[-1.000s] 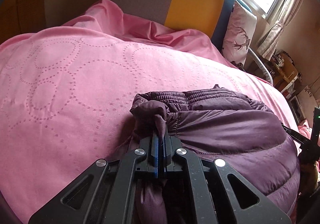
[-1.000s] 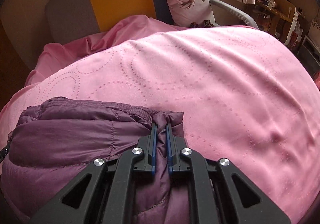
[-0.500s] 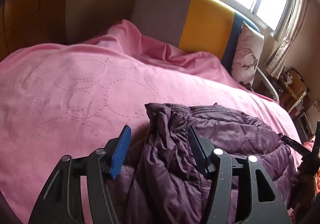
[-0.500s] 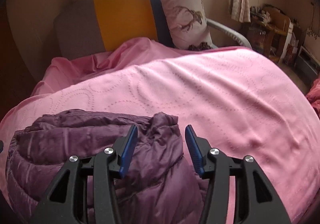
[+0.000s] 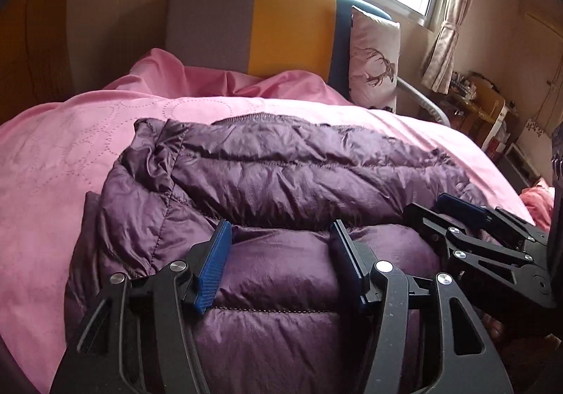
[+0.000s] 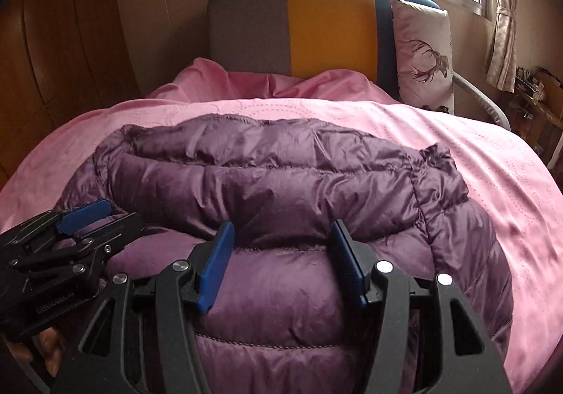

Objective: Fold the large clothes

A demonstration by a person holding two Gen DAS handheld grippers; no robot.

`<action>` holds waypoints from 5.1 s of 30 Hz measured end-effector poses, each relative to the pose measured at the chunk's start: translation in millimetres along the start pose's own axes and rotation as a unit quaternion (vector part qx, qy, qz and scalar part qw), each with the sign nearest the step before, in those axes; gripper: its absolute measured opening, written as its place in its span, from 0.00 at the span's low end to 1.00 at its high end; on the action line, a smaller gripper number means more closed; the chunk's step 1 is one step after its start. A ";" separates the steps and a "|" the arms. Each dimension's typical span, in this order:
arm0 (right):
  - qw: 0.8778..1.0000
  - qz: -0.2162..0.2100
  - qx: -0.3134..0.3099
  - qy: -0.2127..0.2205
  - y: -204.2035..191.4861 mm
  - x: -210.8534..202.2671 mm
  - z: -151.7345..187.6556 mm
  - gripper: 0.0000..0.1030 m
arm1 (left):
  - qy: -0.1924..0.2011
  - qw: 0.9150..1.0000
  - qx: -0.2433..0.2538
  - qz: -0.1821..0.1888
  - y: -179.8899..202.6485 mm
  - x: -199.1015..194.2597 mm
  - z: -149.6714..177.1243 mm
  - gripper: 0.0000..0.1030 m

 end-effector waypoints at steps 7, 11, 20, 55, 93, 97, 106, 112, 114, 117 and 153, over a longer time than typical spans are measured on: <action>0.999 0.023 -0.002 -0.043 11.0 40.4 23.2 0.54 | -0.023 1.000 -0.002 -0.018 -12.9 31.5 18.5 0.55; 0.999 0.012 0.009 -0.040 14.1 34.7 23.0 0.56 | -0.021 1.000 -0.021 0.001 -15.6 21.6 17.4 0.55; 0.989 0.041 0.132 0.043 86.6 -74.7 52.4 0.93 | 0.072 0.984 -0.159 -0.020 -112.8 -74.9 19.1 0.78; 0.984 0.022 0.174 0.027 118.6 -156.8 111.2 0.69 | 0.040 0.984 -0.176 0.016 -158.9 -148.2 49.7 0.75; 0.993 0.109 0.054 -0.003 61.6 -11.8 77.8 0.71 | 0.013 0.994 -0.074 -0.081 -55.6 -0.3 26.9 0.70; 0.993 0.107 0.056 -0.004 59.9 -12.2 77.1 0.72 | 0.045 0.994 -0.081 -0.062 -31.0 -37.9 20.3 0.70; 0.993 0.100 0.061 -0.005 59.7 -14.8 74.6 0.73 | 0.004 0.998 -0.029 -0.053 11.9 -10.2 40.5 0.60; 0.994 0.085 0.064 -0.008 58.4 -25.1 72.1 0.79 | 0.011 0.998 -0.015 -0.061 11.9 -6.3 47.4 0.60; 0.995 0.069 0.074 -0.002 58.9 -36.5 71.4 0.80 | 0.012 0.998 -0.013 -0.061 12.8 -5.5 48.5 0.60; 0.994 0.060 0.089 0.011 64.0 -60.0 71.7 0.83 | 0.013 0.998 -0.014 -0.055 12.0 -4.6 48.1 0.60; 0.954 -0.077 0.289 -0.010 143.3 -103.0 161.3 0.98 | 0.012 1.000 0.013 -0.016 1.0 -52.1 42.6 0.64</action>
Point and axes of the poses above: each gripper's, at about its wrist camera, not at the fingertips, and x roughly the way its jaws point, y to its right, z to its underside, the point moved 8 cm from there along x, roughly the way its jaws point, and after that the axes turned 8 degrees about -x, right-handed, at the moved point
